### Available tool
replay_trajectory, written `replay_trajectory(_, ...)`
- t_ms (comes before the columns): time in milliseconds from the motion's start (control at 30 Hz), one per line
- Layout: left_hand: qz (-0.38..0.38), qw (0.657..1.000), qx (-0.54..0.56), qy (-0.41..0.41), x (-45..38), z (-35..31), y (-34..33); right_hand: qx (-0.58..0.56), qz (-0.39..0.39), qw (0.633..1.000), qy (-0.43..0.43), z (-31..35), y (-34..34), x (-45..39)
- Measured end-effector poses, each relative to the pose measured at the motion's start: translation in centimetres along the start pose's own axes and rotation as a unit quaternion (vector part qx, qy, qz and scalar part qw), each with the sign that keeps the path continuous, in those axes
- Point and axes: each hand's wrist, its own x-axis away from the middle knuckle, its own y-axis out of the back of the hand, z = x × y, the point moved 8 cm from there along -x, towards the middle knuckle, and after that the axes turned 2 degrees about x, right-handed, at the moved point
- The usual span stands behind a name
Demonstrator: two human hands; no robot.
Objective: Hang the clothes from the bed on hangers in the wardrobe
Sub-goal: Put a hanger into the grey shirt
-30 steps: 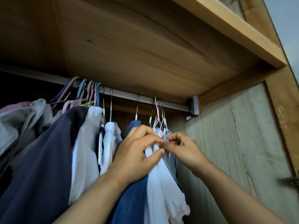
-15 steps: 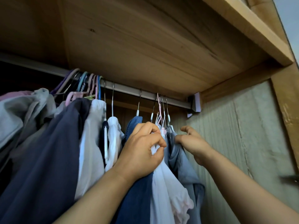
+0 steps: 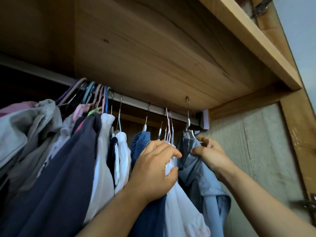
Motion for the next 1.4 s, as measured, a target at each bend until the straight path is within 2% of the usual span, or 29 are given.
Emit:
replay_trajectory(233, 0.014, 0.999, -0.047, -0.014, -0.5, -1.7, -0.4, -0.050, 0.019, 0.998, 0.029, 0.0, 4.3, 8.2)
replay_trajectory(333, 0.006, 0.988, -0.133, -0.076, -0.8, -4.5, -0.7, -0.046, 0.012, 0.998, 0.034, 0.8, 7.2, 13.0)
replay_trajectory(400, 0.004, 0.982, -0.148, -0.117, -0.8, -7.2, -1.5, -0.039, 0.010, 0.999, 0.036, 1.5, 9.1, 16.4)
replay_trajectory(467, 0.031, 0.988, -0.107, -0.111, -0.4, -10.0, -3.0, -0.045, 0.000, 0.998, 0.035, 2.6, 10.9, 20.1)
replay_trajectory(567, 0.079, 0.997, -0.001, -0.020, 0.5, -13.1, -5.5, -0.037, -0.015, 0.999, 0.031, 4.4, 13.6, 25.1)
replay_trajectory(667, 0.137, 0.983, 0.119, 0.026, 1.5, -16.5, -8.4, -0.005, -0.015, 1.000, 0.018, 6.5, 15.9, 29.9)
replay_trajectory(900, 0.102, 0.956, 0.273, 0.022, 5.1, -26.1, -10.0, 0.079, -0.028, 0.994, -0.071, 8.6, 21.7, 41.3)
replay_trajectory(1000, 0.092, 0.953, 0.288, 0.030, 9.0, -29.4, -10.0, 0.134, -0.037, 0.985, -0.105, 10.1, 24.1, 46.7)
replay_trajectory(1267, 0.095, 0.918, 0.386, -0.005, 17.1, -45.2, -6.1, 0.355, -0.042, 0.895, -0.265, 13.2, 30.7, 61.6)
replay_trajectory(1333, 0.084, 0.918, 0.388, -0.022, 18.2, -49.7, -5.1, 0.422, -0.077, 0.854, -0.294, 14.7, 32.2, 65.3)
replay_trajectory(1400, 0.073, 0.902, 0.423, -0.043, 19.0, -54.5, -4.0, 0.513, -0.110, 0.795, -0.306, 16.9, 33.5, 68.8)
